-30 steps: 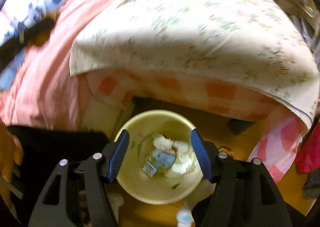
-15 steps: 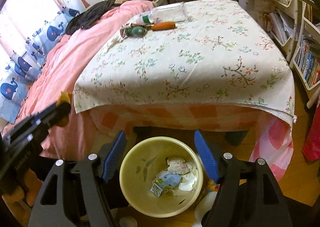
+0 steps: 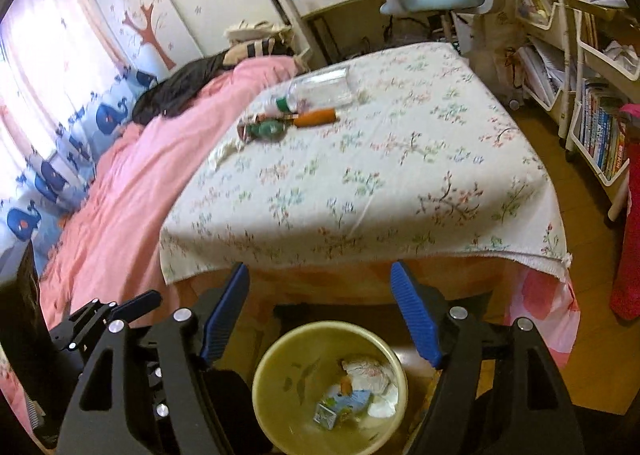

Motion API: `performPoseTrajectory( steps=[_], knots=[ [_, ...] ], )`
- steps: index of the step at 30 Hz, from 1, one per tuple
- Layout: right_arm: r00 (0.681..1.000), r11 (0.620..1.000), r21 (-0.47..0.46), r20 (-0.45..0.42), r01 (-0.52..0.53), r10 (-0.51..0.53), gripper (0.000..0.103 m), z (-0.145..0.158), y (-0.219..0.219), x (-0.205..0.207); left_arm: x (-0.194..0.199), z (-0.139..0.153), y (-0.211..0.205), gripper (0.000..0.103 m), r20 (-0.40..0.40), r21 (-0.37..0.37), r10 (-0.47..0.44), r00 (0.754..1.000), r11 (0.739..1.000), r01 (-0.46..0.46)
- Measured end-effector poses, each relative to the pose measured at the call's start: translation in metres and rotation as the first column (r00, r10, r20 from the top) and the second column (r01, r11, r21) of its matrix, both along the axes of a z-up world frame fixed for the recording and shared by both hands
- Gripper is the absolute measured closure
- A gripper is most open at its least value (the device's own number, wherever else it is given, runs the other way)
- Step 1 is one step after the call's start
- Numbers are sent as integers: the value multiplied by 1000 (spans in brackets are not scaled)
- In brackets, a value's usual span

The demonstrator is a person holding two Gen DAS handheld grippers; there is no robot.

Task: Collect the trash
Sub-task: 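Open the right tool over the bin while the left tool drops the carrot into it, then grasp a white tissue with the left tool while the right tool grasps an orange carrot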

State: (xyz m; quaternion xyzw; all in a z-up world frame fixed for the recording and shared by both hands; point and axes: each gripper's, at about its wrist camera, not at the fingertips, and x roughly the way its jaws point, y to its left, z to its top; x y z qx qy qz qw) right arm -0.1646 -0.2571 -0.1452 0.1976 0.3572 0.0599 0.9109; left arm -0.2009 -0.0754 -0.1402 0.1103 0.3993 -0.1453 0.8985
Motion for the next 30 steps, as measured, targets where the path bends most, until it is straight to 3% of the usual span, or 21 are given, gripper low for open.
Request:
performPoseTrajectory(
  steps=[6,10,14,20,30],
  knots=[
    [999,1000,23,42,18,-19,29,7,-3,2,16,28,32,17,96,-93,160,982,984,-152],
    [998,1000,25,58,-2,0,26,9,4,6,30,45,57,14,143,-160,288,947,951,-265],
    [998,999,10,58,-34,33,26,8,14,12,42,43,74,13,117,-208,389,914,909,-360],
    [995,998,-23,68,-66,67,26,10,27,14,49,34,63,13,120,-134,362,924,928,-346],
    [995,995,-50,59,-83,86,23,9,37,11,47,35,68,12,108,-155,379,919,920,-361]
  ],
)
